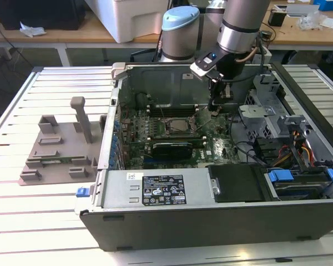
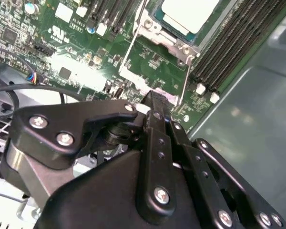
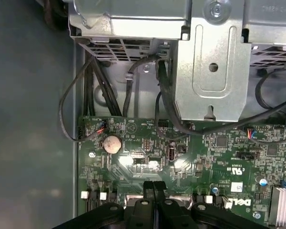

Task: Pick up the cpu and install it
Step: 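Close the cpu cover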

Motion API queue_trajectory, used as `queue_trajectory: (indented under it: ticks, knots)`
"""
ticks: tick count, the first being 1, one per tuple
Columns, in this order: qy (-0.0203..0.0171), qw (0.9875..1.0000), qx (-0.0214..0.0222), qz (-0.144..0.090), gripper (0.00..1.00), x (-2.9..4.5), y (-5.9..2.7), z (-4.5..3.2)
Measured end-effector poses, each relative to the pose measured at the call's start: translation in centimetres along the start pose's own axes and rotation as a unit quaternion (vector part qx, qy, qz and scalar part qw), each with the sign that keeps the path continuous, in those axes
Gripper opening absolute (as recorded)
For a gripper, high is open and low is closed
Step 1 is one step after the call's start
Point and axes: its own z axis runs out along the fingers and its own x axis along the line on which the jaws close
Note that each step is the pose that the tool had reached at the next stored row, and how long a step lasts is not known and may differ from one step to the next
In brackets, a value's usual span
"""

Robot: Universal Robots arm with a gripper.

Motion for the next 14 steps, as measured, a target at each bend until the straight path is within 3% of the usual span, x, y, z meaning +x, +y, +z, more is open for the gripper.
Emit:
queue_trajectory:
  ticks: [4,5,8,10,14]
  knots:
    - [-0.0010,1.0000,-0.0002,0.000,0.11,0.04,-0.18,-2.36]
    - [-0.0009,1.0000,0.0001,0.000,0.11,0.04,-0.10,-2.45]
    - [-0.0008,1.0000,0.0048,0.000,0.11,0.02,0.45,-2.50]
    - [-0.0006,0.9999,0.0106,0.000,0.11,0.00,1.00,-2.20]
    - [-0.0006,0.9999,0.0126,0.000,0.11,-0.05,1.49,-1.17]
